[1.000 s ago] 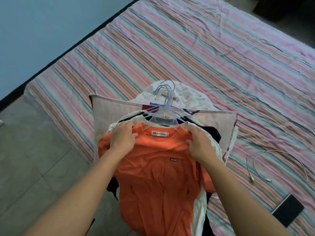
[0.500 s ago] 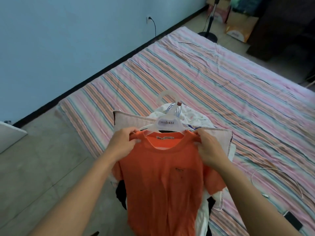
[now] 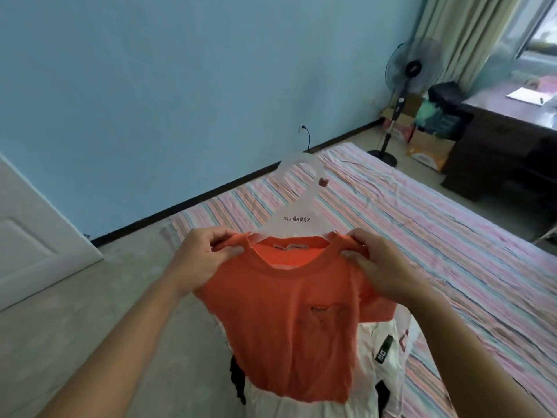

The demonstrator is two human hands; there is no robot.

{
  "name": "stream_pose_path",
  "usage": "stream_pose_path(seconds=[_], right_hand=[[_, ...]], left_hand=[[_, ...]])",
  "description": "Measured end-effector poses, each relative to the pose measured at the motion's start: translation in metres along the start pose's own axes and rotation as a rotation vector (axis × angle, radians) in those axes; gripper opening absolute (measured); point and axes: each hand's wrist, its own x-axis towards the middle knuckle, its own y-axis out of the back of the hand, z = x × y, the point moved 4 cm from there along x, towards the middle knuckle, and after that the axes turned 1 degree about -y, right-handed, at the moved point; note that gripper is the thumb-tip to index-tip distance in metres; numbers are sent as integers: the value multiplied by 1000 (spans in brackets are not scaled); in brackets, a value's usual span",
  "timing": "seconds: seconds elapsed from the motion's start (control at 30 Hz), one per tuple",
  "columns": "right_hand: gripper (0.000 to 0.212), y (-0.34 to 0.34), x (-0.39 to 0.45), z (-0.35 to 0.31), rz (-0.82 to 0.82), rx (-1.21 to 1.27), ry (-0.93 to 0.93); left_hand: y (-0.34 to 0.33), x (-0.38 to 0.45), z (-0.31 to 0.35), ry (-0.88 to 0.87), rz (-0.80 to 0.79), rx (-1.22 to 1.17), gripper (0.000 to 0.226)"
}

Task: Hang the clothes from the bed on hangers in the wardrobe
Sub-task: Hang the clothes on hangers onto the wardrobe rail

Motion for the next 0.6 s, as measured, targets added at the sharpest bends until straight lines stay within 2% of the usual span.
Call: stream_pose_path(seconds=[0.23,0.4,0.6], right_hand=[[11,3,-32,-113,-29,45,164],[16,-13,-54,-188,-70,57,296],[14,-31,-74,-258,-106,39,424]], left_hand=[[90,-104,46,-27,221,-27,14],[143,-184,51,7,302,-121,15],[195,-254,61,-3,428,-103,16]])
